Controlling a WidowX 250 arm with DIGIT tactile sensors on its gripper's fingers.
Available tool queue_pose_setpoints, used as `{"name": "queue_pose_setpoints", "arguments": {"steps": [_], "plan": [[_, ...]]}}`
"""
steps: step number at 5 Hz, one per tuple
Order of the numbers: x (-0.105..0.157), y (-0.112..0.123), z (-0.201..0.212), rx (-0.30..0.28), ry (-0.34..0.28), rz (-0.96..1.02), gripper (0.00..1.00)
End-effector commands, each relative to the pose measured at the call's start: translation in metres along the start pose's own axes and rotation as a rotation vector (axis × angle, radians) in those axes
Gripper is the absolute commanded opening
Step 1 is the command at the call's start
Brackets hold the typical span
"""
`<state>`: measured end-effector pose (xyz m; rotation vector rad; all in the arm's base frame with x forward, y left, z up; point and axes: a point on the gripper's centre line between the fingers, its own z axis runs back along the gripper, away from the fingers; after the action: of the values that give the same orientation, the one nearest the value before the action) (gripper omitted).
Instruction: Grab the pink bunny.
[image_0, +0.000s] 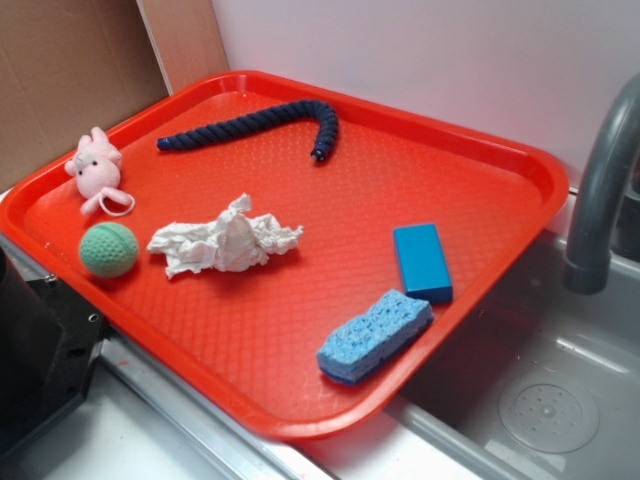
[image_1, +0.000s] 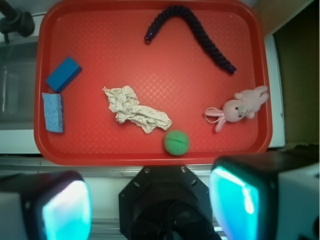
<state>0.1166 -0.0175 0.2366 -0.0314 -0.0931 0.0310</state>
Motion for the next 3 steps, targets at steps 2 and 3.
{"name": "queue_pose_setpoints", "arguments": {"steps": [2,3], "plan": [[0.047,0.050,-0.053,0.124,0.192,0.234,1.00],[0.068,0.110,-0.102,0.082,0.132,0.484,1.00]]}}
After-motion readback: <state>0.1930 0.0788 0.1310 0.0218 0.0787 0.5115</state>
